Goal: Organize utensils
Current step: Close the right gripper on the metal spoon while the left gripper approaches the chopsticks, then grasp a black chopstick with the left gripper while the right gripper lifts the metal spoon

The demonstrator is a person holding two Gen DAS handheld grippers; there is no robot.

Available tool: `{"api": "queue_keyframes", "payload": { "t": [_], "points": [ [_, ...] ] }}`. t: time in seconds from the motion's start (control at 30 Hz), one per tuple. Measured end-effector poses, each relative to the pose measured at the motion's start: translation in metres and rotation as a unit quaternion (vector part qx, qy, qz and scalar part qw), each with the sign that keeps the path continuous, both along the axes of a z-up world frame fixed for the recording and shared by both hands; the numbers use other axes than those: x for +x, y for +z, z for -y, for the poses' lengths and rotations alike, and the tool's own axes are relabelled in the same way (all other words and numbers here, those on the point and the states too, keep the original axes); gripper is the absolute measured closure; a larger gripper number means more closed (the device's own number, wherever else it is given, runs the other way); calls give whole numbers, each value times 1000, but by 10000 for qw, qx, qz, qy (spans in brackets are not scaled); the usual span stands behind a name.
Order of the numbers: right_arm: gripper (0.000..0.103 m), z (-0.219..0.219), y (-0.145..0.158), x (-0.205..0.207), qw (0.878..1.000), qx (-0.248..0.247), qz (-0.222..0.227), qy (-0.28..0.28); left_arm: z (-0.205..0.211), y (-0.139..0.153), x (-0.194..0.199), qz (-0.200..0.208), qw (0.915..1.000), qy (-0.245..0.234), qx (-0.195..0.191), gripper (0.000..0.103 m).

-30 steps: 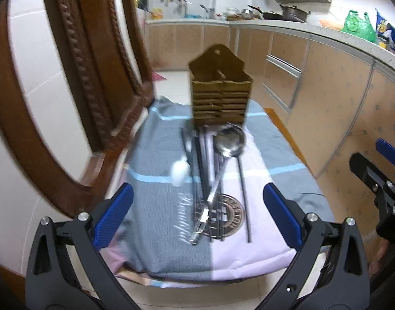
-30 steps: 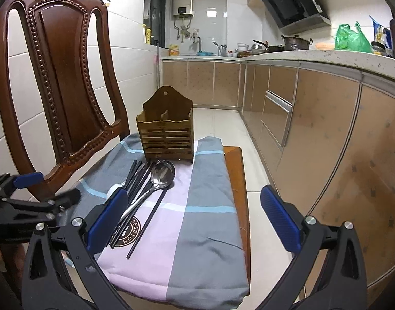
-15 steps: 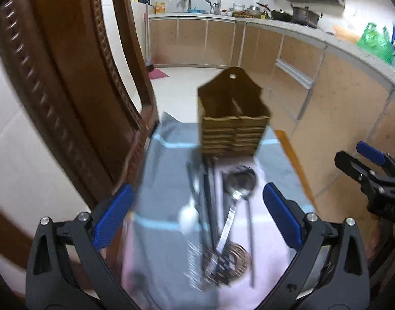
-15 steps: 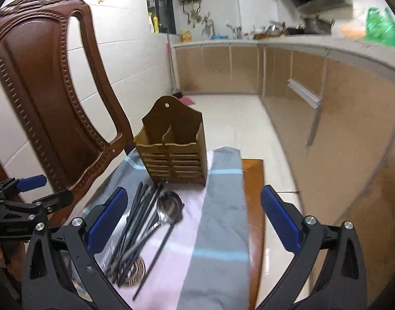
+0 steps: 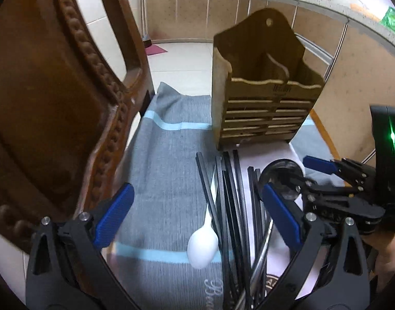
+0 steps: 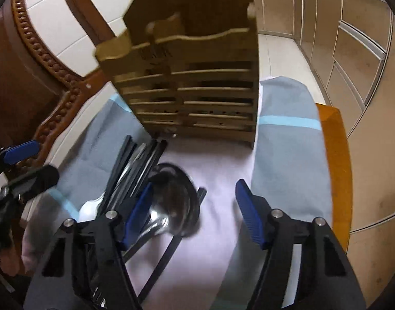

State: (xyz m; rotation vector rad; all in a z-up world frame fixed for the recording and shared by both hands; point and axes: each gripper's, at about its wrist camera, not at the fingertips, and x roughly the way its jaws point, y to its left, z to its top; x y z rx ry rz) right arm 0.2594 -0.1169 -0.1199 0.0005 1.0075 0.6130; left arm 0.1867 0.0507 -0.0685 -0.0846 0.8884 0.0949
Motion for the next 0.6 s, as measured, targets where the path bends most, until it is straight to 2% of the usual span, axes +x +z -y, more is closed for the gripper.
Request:
{"api": "queue_keyframes", "payload": {
  "t": [0.07, 0.1, 0.2, 0.37, 0.43, 0.53, 0.6],
  "points": [
    [75, -2, -7, 5, 9998, 97, -144, 68, 1, -7, 6, -57, 10000, -38, -54, 5],
    [84, -1, -11, 8, 9996, 122, -216, 96, 2, -11, 9, -89, 9999, -51, -34, 5],
    [95, 6, -5, 9, 9996, 231, -138, -1, 0, -20, 20, -130, 9999, 25, 98, 6],
    [97, 33, 18, 3, 9985, 511, 82, -186, -7, -27, 38, -190, 9997, 159, -32, 15],
    [97, 44, 24, -1, 9978, 600, 150, -258, -8, -29, 46, -224, 9996, 180, 34, 18],
    [97, 56, 28, -4, 9969, 718, 194, -266, -15, -34, 57, -302, 9991, 288, -91, 21],
    [97, 63, 30, -6, 9966, 749, 190, -277, -16, -40, 67, -415, 9986, 309, -101, 27]
  ]
}}
